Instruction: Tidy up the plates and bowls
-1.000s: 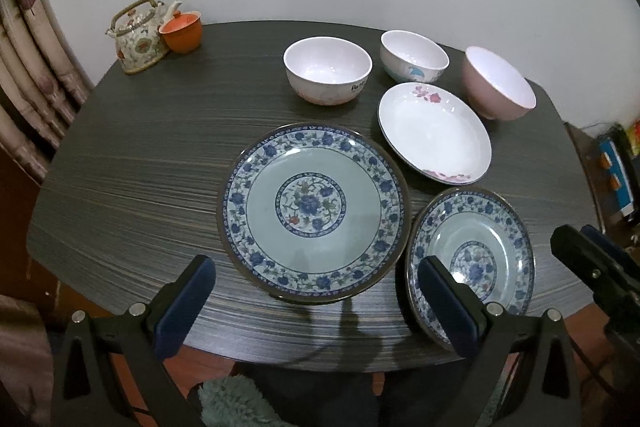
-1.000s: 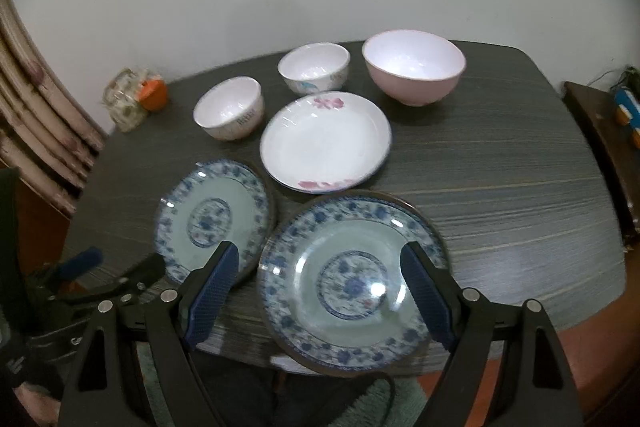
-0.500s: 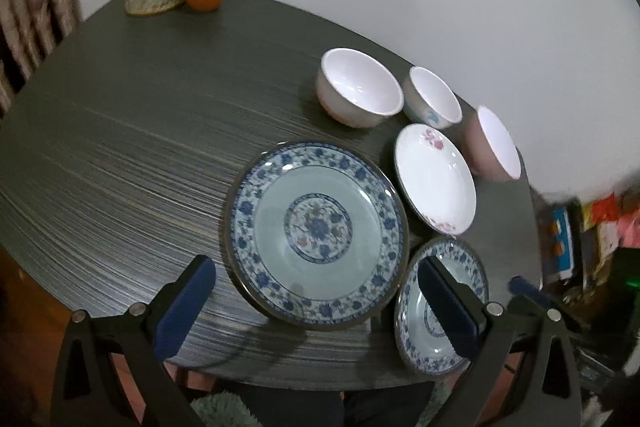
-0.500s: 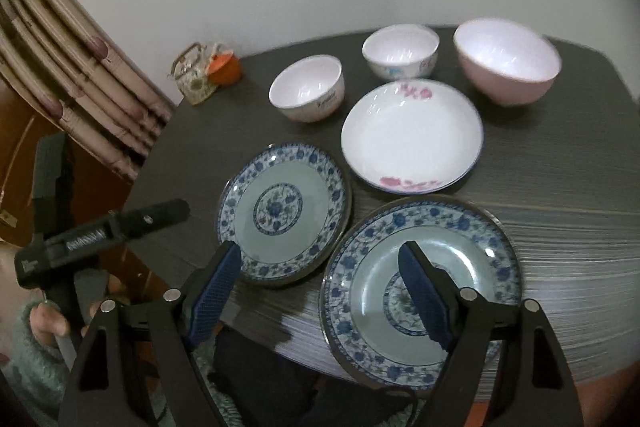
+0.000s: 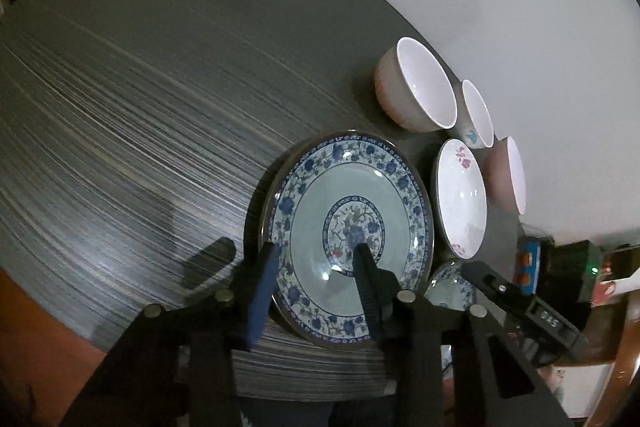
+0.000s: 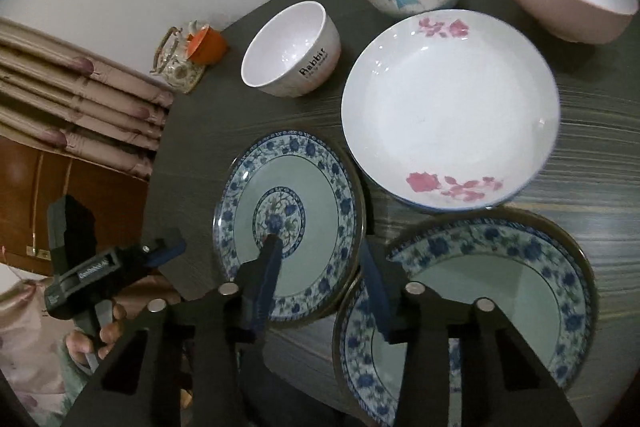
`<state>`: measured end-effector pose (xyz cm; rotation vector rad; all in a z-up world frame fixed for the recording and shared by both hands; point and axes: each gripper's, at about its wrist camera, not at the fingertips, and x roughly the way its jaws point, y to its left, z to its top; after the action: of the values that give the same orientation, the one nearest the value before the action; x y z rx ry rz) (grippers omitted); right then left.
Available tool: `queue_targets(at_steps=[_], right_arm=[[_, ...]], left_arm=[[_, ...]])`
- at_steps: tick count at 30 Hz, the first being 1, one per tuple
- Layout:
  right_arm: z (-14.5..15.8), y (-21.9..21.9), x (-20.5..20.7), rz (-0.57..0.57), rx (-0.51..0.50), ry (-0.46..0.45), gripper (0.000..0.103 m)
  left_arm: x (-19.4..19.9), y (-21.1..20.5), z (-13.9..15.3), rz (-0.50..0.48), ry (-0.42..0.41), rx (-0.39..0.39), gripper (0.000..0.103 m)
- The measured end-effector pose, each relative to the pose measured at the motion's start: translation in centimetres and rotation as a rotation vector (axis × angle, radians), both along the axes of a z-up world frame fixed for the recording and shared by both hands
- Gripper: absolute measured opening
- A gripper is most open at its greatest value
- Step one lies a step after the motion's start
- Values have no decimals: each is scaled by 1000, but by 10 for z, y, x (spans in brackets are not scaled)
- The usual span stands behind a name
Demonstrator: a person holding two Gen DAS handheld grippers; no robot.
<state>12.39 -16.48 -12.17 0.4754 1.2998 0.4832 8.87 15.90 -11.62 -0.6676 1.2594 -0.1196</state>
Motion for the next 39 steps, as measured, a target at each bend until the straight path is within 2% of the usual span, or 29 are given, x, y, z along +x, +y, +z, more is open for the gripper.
queue_targets(at_steps=[11, 23, 31, 36, 39], right_arm=[[-35, 16, 27, 29, -18, 61, 28], [-42, 15, 42, 41, -34, 54, 25], [-55, 15, 46, 54, -47, 76, 18], [-59, 18, 48, 72, -48, 76, 14], [-62, 19, 48, 71, -37, 80, 12]], left_arm=[[4, 11, -14, 9, 16, 2, 38], [14, 8, -34, 0, 55, 27, 34], [18, 6, -47, -16, 82, 32, 19], [21, 6, -52, -23, 93, 24, 18], [22, 6, -52, -34, 80, 16, 14]])
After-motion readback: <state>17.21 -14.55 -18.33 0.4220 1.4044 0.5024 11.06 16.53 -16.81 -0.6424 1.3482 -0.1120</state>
